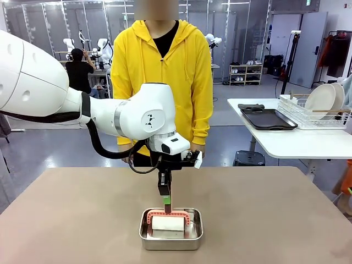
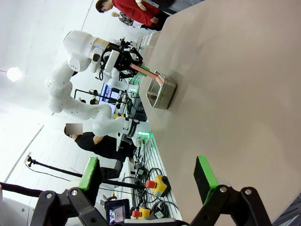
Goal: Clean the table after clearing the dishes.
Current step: Place the Lint Roller back on top of the Airtight Container.
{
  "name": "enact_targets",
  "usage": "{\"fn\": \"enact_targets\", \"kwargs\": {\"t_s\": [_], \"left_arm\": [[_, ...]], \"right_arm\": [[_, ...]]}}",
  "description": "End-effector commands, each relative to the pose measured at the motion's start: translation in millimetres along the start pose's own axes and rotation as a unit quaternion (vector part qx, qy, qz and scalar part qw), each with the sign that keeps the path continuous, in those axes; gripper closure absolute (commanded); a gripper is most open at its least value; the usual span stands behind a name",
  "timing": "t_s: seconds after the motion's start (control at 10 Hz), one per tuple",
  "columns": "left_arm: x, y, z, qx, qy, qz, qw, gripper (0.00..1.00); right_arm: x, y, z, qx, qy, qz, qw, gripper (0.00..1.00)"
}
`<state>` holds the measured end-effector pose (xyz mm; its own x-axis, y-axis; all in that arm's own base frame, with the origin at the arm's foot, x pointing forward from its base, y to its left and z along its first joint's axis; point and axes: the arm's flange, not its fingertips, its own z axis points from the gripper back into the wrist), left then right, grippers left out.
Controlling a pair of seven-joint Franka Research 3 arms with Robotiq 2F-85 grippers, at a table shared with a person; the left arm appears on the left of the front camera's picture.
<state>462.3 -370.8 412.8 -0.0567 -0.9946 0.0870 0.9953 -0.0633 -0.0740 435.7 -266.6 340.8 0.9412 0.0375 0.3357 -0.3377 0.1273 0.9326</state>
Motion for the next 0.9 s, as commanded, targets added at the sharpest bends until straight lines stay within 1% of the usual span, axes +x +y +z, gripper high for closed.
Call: {"fn": "enact_targets", "kwargs": {"t_s": [0.0, 0.3, 0.4, 0.5, 0.8], "left_arm": [[-10.7, 1.3, -28.7, 0.012, 0.013, 0.013, 1.000, 0.79], [-13.0, -0.5, -23.7, 0.016, 0.017, 0.013, 1.000, 0.79], [-12.5, -2.1, -23.0, 0.010, 0.021, -0.007, 1.000, 0.79], [-0.5, 0.4, 0.0, 0.001, -0.001, 0.006, 1.000, 0.79], [-0.5, 0.4, 0.0, 0.001, -0.001, 0.006, 1.000, 0.79]], "right_arm": [[-0.4, 3.4, -0.6, 0.000, -0.001, 0.002, 1.000, 0.00], [-0.4, 3.4, -0.6, 0.000, -0.001, 0.002, 1.000, 0.00], [-0.4, 3.4, -0.6, 0.000, -0.001, 0.002, 1.000, 0.00], [-0.4, 3.4, -0.6, 0.000, -0.001, 0.002, 1.000, 0.00], [-0.4, 3.4, -0.6, 0.000, -0.001, 0.002, 1.000, 0.00]]}}
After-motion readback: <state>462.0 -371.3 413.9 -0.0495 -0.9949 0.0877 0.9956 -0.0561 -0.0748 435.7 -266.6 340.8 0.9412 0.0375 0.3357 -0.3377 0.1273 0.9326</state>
